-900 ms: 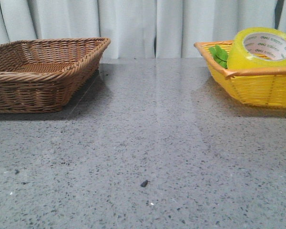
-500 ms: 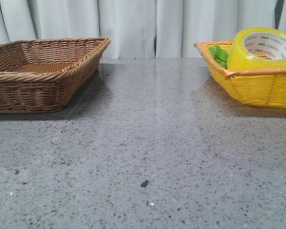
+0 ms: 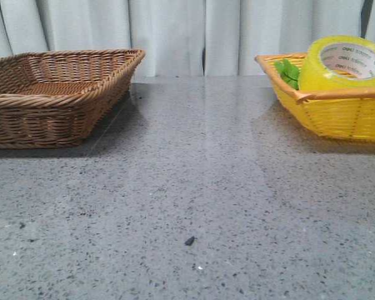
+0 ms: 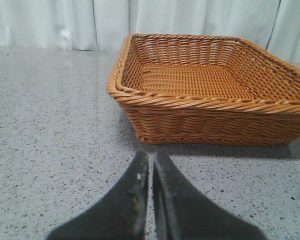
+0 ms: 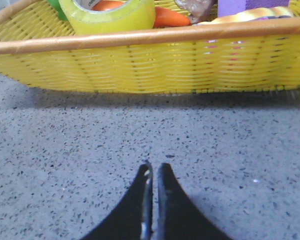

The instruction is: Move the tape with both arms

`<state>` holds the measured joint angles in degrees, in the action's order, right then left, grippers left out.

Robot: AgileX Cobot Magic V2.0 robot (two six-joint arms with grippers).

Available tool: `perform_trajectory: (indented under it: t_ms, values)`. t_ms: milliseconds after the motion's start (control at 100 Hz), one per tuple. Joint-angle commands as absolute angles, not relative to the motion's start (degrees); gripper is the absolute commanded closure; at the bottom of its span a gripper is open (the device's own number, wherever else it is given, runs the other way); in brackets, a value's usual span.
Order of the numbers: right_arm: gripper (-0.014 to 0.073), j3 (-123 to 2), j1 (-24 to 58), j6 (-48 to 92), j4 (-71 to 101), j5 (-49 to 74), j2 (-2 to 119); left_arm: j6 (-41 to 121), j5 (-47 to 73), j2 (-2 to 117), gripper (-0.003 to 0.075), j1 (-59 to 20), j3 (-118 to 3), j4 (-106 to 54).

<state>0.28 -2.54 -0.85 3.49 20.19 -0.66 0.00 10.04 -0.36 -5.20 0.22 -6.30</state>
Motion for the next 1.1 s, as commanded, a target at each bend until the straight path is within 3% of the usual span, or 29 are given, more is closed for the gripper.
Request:
perform_trajectory:
  t_ms: [0, 1090]
  values:
    - [0.0660, 1.8, -3.0, -0.4, 2.9, 18.0, -1.8, 0.0, 5.8, -2.0, 0.0741, -5.0, 0.7, -6.9]
    - [0.0660, 1.8, -3.7, -0.4, 2.9, 18.0, -1.8, 0.0, 5.8, -2.0, 0.0741, -5.0, 0.7, -6.9]
